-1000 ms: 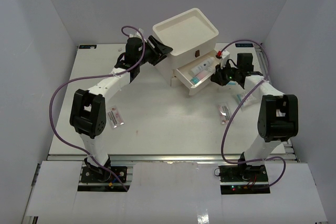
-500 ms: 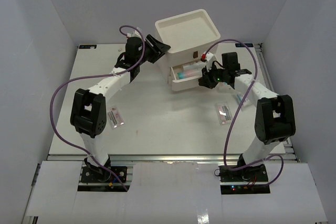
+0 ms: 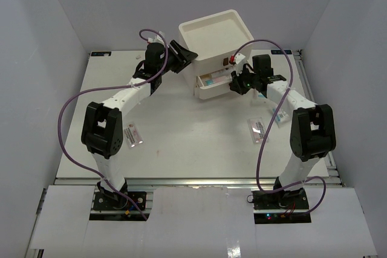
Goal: Organize the makeup
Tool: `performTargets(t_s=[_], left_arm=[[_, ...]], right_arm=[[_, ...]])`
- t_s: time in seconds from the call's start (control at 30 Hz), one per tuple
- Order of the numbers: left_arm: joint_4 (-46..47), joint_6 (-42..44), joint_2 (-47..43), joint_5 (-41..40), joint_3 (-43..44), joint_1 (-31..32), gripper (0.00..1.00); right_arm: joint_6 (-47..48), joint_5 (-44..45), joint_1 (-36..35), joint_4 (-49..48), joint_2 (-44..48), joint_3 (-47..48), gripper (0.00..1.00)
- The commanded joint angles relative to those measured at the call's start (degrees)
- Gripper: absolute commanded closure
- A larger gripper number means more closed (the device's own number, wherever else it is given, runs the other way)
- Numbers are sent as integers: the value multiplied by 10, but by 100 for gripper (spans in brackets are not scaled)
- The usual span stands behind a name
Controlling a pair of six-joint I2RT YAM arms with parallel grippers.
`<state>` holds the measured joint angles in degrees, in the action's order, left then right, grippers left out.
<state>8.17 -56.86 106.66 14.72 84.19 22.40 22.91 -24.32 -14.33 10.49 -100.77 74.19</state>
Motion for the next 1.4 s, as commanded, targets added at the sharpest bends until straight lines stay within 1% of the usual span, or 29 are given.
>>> performTargets(t_s=[0.0, 0.13, 0.2, 0.33, 0.57, 0.63, 0.73, 0.93, 1.0, 1.07, 1.1, 1.2, 1.23, 1.3, 1.37], left_arm=[[-8, 3, 9, 61, 20, 24, 37], [-7, -2, 12, 63, 22, 24, 37], [-7, -2, 13, 63, 22, 24, 37], [-8, -1, 15, 62, 25, 24, 37], [-5, -4, 18, 60, 25, 24, 37], [-3, -5, 17, 59, 24, 25, 37], [-2, -8, 16, 58, 19, 27, 37], [0, -13, 12, 56, 14, 29, 36], [-2, -13, 9, 53, 15, 29, 36], [-5, -4, 3, 50, 19, 29, 35], [-8, 0, 0, 48, 22, 29, 33], [-12, 7, -9, 43, 29, 26, 30], [-13, 7, -11, 43, 32, 23, 30], [-15, 7, -14, 43, 39, 17, 27], [-23, 14, -17, 43, 48, 14, 25]], right_arm=[[8, -8, -2, -124, 14, 44, 92], [-12, 0, -2, -145, -18, 70, 92], [-32, 8, -3, -179, -29, 76, 92], [-66, 68, -7, -252, -38, 65, 92], [-54, 127, -8, -318, -59, 65, 92], [-52, 132, -9, -325, -65, 66, 90], [-56, 135, -8, -338, -73, 66, 85], [-85, 138, -7, -358, -90, 73, 80], [-89, 129, -7, -358, -80, 65, 78], [-87, 114, -3, -364, -59, 32, 72], [-83, 102, -1, -369, -36, 16, 62], [-76, 56, 16, -368, 23, -36, 39], [-73, 31, 26, -361, 41, -52, 33], [-65, -25, 54, -333, 64, -68, 30], [-44, -113, 82, -287, 78, -73, 27]])
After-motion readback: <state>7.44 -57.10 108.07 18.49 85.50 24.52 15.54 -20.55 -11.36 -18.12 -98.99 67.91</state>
